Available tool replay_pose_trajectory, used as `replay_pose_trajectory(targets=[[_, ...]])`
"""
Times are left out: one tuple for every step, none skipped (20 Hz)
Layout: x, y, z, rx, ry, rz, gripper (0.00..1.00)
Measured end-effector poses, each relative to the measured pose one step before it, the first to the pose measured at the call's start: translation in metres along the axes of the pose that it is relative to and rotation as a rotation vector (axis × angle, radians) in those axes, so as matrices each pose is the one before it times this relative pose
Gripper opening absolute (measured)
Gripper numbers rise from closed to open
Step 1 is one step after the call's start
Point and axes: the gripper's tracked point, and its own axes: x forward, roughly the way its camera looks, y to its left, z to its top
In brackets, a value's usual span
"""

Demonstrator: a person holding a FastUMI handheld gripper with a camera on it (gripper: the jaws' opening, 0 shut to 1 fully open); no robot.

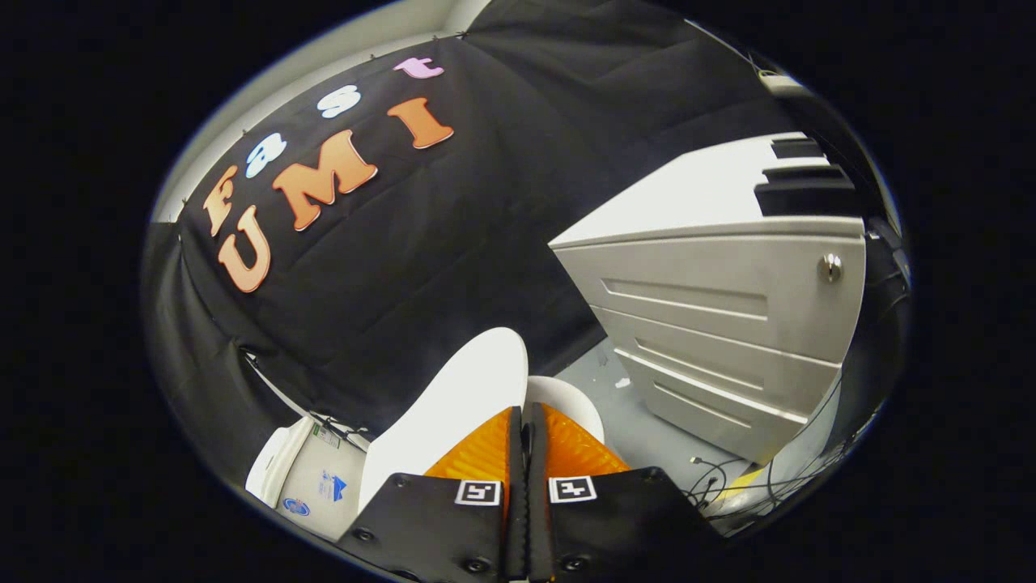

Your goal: Open the toilet lid.

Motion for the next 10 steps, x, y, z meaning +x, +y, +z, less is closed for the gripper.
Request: replay_pose_trajectory(targets=[[-0.00208,0.00762,0.00465,-0.02701,-0.00008,0.00919,0.08],[-0.00169,0.00722,0.00452,-0.02235,0.00110,0.00927,0.08],[-0.00204,0.00685,0.00459,-0.02343,-0.00497,0.00687,0.08],[-0.00201,0.00614,0.00405,-0.02180,-0.00433,0.00508,0.08],[-0.00081,0.00588,0.00375,-0.01680,-0.00287,0.00373,0.08],[-0.00119,0.00655,0.00415,-0.02208,-0.00247,0.00536,0.08],[-0.00253,0.00492,0.00152,-0.02878,0.00161,0.00736,0.08],[-0.00174,0.00635,0.00298,-0.03558,0.00089,0.00824,0.08],[-0.00127,0.00458,0.00291,-0.02474,-0.00511,0.00590,0.08],[-0.00131,0.00552,0.00458,-0.01433,-0.00726,0.00329,0.08]])
